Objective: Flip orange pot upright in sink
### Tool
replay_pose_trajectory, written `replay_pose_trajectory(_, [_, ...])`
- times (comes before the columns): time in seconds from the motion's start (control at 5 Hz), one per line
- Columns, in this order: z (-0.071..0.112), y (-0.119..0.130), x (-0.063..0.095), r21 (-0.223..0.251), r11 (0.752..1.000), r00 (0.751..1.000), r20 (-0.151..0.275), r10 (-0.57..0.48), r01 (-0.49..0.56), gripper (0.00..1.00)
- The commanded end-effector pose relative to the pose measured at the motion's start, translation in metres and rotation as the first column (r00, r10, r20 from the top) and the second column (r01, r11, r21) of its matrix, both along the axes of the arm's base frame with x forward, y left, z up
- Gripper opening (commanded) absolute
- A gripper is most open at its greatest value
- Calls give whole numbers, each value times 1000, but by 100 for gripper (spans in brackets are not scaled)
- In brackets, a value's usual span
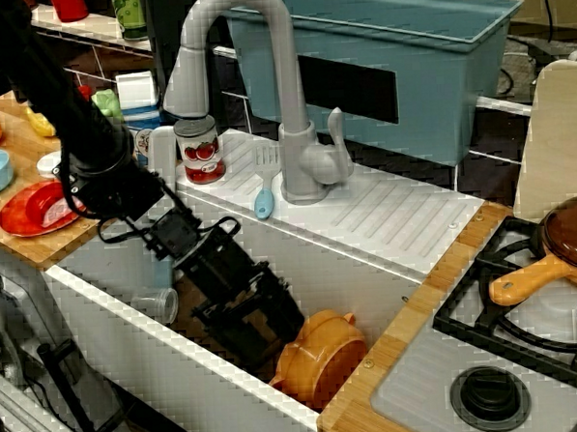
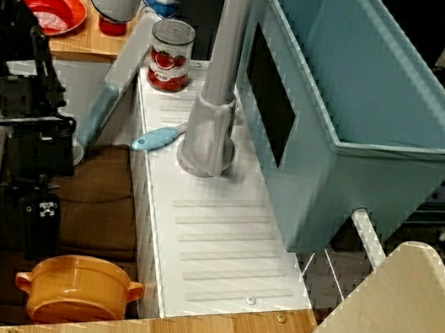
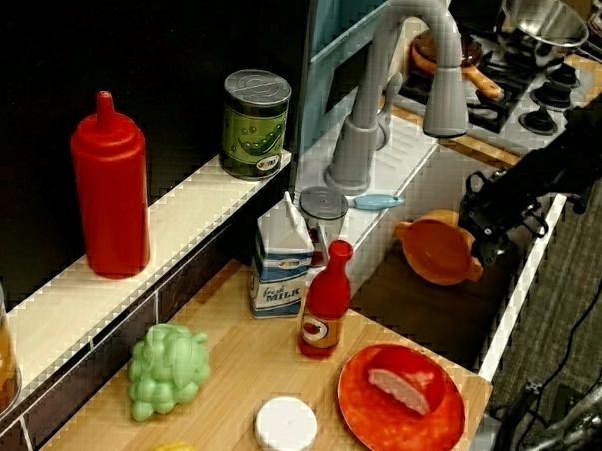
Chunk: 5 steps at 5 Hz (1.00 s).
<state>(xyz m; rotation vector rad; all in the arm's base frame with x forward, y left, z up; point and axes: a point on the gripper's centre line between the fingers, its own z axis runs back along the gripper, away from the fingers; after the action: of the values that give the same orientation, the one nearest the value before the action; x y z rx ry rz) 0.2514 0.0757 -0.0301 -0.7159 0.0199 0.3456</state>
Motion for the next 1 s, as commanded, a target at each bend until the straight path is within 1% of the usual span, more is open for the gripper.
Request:
replay_pose_trajectory(0.0, [24,1,21,29,999,996,72,-47,45,100])
replay_pose_trajectory(0.2, [27,1,22,142,978,985,66,-161,150,100])
replay_pose_trajectory(0.4, [30,9,16,208,950,963,83,-257,235,100])
replay_pose_trajectory(0.6, [25,8,13,212,942,957,71,-280,260,100])
replay_pose_trajectory(0.8, [21,6,11,209,942,956,69,-284,264,100])
